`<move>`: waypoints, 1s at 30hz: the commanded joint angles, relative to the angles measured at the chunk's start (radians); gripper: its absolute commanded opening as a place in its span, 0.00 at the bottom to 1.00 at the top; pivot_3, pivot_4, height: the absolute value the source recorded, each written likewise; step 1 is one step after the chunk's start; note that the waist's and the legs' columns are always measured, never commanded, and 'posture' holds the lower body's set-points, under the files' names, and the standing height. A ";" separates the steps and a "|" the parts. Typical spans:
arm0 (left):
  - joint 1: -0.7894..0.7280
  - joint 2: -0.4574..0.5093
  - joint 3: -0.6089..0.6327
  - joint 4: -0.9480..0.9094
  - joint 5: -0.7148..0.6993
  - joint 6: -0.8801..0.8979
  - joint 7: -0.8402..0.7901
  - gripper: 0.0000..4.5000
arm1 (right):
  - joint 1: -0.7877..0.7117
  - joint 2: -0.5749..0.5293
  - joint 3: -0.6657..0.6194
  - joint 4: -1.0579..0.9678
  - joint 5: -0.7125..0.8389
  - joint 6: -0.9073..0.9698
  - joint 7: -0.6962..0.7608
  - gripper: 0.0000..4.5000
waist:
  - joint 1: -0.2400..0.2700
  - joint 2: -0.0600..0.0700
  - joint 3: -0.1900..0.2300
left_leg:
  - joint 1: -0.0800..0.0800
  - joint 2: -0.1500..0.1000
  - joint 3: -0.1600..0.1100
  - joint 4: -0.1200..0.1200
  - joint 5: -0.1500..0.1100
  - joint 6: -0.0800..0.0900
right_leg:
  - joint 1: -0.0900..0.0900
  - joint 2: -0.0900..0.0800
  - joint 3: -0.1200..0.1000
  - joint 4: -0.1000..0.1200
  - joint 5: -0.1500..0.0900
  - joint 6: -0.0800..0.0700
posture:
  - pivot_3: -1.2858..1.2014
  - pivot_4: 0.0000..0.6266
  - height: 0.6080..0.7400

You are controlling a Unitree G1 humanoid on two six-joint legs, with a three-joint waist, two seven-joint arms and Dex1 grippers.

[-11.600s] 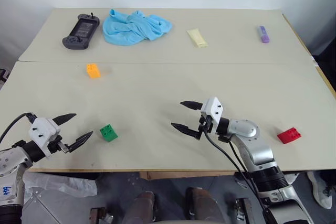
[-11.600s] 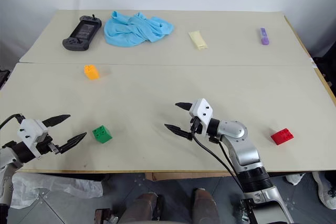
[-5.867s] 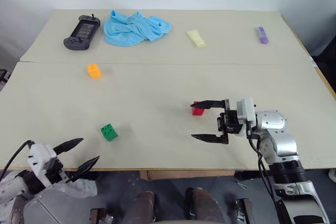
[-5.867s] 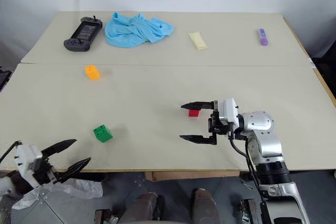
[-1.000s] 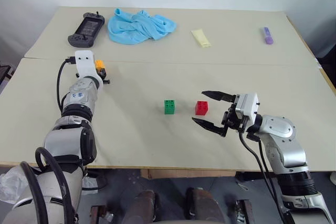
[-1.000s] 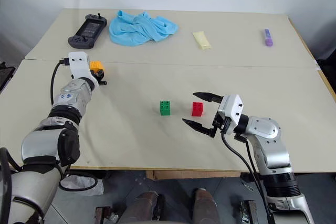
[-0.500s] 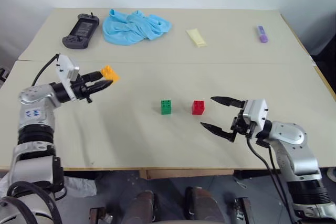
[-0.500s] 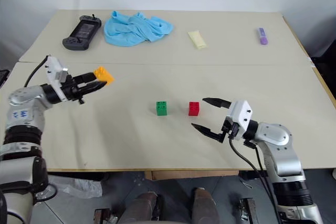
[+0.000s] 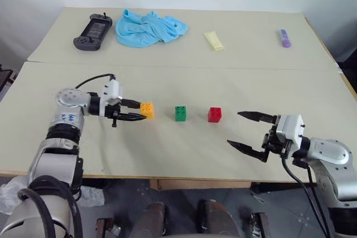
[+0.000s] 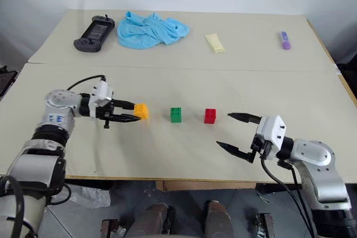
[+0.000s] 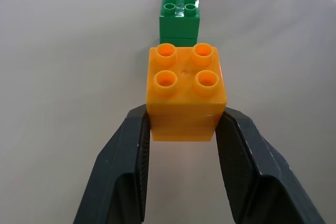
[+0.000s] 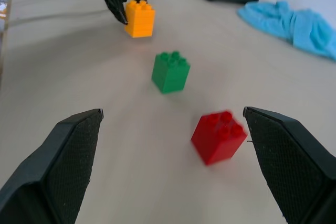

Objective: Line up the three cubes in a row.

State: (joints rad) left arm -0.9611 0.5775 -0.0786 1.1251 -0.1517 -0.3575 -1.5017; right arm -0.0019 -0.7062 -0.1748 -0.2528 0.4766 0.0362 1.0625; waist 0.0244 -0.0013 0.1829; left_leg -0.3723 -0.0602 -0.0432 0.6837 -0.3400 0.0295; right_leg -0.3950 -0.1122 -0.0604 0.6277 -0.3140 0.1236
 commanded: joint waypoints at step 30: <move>-0.124 -0.039 0.028 0.179 0.200 -0.076 0.144 0.90 | 0.180 -0.011 -0.097 -0.194 0.042 0.039 -0.082 1.00 | 0.001 -0.001 0.000 | 0.000 0.000 0.001 0.000 0.000 0.001 | 0.000 0.000 0.001 0.000 0.000 0.001 | 0.52 0.24 1.00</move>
State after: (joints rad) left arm -1.0768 0.5299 -0.0735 1.3101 0.0505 -0.4221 -1.3677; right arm 0.1775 -0.7160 -0.2591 -0.4129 0.4986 0.0762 0.9789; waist 0.0252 -0.0019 0.1832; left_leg -0.3720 -0.0603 -0.0427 0.6841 -0.3397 0.0305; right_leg -0.3947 -0.1122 -0.0597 0.6279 -0.3136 0.1245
